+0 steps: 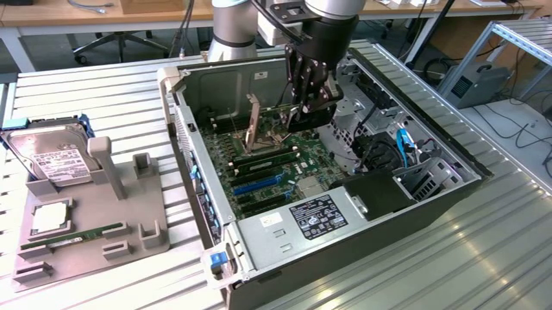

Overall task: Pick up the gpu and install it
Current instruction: 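Insert the gpu into the slot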

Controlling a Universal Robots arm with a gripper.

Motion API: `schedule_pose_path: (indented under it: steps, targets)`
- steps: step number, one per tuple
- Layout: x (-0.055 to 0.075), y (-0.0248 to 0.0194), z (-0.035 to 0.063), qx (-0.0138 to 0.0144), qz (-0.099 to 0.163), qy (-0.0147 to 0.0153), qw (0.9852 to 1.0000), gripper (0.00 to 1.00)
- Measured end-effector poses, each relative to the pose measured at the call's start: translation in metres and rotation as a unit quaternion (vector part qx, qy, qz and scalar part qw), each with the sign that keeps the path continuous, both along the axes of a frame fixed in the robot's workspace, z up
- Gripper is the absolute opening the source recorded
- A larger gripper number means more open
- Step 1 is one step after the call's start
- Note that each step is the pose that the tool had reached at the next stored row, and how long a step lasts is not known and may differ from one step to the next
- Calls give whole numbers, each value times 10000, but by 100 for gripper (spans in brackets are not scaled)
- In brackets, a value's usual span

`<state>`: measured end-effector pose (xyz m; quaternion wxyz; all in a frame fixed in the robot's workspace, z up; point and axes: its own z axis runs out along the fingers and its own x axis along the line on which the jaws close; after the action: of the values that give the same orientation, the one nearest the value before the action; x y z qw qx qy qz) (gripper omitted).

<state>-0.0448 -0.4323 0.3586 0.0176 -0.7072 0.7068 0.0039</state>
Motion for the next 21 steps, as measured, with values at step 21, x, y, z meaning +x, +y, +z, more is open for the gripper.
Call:
schedule_pose_path:
  steps: [21]
  targets:
    - [-3,-38,-57,-1,0,1,10000,27]
